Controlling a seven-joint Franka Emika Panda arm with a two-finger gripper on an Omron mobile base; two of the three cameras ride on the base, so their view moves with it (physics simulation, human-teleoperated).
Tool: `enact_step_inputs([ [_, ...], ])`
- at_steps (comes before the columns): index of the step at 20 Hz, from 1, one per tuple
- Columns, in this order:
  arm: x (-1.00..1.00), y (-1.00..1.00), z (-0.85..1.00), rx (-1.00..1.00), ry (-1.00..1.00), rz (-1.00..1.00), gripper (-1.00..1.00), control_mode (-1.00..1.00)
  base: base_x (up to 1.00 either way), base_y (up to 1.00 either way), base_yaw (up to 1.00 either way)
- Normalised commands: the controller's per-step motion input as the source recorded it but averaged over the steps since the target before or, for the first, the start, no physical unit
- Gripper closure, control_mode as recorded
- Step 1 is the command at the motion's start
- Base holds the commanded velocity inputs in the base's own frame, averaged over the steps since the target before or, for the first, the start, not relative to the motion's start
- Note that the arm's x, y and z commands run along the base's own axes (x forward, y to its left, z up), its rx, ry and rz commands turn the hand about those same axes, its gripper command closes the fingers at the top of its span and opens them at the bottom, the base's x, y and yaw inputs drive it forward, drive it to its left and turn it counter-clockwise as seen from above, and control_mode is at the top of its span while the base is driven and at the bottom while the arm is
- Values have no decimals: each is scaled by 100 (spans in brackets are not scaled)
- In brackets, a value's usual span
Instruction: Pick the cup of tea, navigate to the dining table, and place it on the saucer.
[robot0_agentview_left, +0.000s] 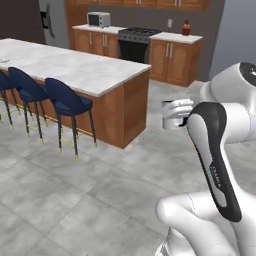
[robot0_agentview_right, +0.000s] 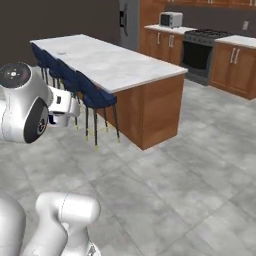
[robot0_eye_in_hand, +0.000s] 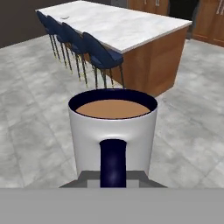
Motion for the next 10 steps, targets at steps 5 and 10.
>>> enact_step_inputs([
  [5,0,0,0,0,0,0,100,100,100,31,19],
  [10,0,0,0,0,0,0,100,100,100,40,10],
])
